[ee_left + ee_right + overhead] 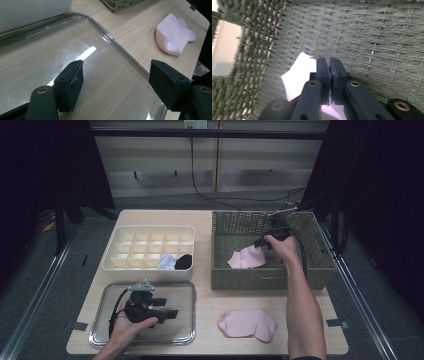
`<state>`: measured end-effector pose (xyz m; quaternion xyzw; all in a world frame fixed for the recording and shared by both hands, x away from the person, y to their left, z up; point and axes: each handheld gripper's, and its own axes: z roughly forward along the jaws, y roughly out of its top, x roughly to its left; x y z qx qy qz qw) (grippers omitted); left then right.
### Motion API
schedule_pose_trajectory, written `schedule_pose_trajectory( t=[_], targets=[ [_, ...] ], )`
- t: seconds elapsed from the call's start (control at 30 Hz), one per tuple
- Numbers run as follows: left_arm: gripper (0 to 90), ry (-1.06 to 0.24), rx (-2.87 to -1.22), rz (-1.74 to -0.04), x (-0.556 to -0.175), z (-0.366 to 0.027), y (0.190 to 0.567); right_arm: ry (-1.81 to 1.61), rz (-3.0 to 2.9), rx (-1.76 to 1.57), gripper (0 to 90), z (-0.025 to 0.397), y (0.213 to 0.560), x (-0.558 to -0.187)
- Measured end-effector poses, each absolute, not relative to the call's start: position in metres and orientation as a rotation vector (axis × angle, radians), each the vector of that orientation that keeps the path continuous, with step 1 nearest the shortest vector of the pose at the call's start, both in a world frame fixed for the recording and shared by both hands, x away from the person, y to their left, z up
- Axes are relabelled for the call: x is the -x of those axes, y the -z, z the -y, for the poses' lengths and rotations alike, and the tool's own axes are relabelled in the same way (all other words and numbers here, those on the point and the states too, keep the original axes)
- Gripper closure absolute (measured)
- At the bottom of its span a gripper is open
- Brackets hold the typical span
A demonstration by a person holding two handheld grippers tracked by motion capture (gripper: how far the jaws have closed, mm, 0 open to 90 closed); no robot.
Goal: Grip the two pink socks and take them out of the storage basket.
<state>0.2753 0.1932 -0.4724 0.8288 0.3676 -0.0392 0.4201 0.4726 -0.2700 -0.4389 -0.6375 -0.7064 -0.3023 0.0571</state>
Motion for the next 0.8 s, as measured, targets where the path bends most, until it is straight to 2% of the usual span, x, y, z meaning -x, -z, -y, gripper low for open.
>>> schedule_pose_trajectory(
  t=[0.8],
  targets=[
    [28.0,0.096,-2.072,-0.918,-0.276,-0.193,0.472,1.2,2.108,1.816,87.2,0.272,0.389,-0.446]
  ],
)
